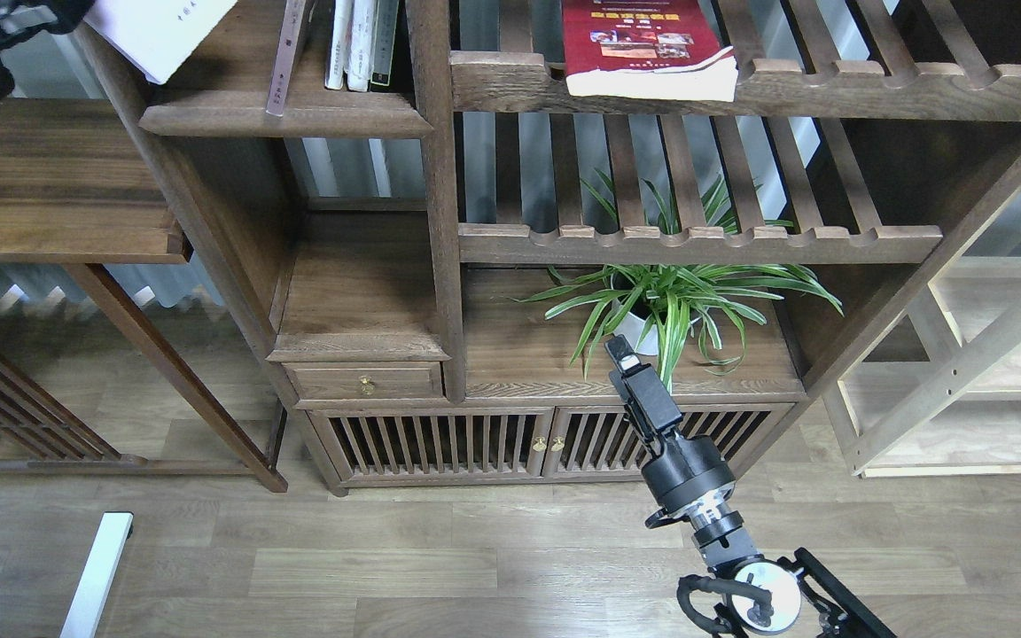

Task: Organize books on shelf
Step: 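Push the white book onto the upper shelf beside the standing books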

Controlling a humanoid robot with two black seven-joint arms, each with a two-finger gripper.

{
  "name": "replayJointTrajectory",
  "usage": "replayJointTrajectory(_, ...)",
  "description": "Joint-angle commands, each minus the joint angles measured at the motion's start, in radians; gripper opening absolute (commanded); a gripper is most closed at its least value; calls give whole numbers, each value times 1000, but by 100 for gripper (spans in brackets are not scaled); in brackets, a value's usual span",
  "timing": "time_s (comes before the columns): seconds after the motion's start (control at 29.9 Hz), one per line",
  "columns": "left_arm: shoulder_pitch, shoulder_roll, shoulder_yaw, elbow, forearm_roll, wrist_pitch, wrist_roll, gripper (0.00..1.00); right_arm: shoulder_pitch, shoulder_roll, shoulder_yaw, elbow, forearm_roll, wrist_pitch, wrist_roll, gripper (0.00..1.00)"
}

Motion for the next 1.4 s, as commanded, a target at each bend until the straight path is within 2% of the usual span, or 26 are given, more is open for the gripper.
replayJointTrajectory(0.0,-52,36,72,2,-1,83,0,12,0,0,0,6,1,0,0,98)
replayJointTrajectory(0.07,-85,43,107,13,-1,115,0,13,2,0,0,8,1,0,2,98)
replayJointTrajectory(0.2,-152,47,162,65,-1,117,0,9,3,0,1,13,3,0,3,98)
replayJointTrajectory(0.5,-207,48,248,81,1,147,0,4,3,0,1,34,7,0,3,98)
replayJointTrajectory(0.64,-220,42,279,78,8,215,0,5,3,0,1,40,18,0,3,98)
replayJointTrajectory(0.87,-289,31,340,84,11,387,0,6,5,0,0,40,33,0,3,98)
replayJointTrajectory(1.37,-370,-1,445,91,11,552,0,6,-5,0,6,45,65,0,-6,98)
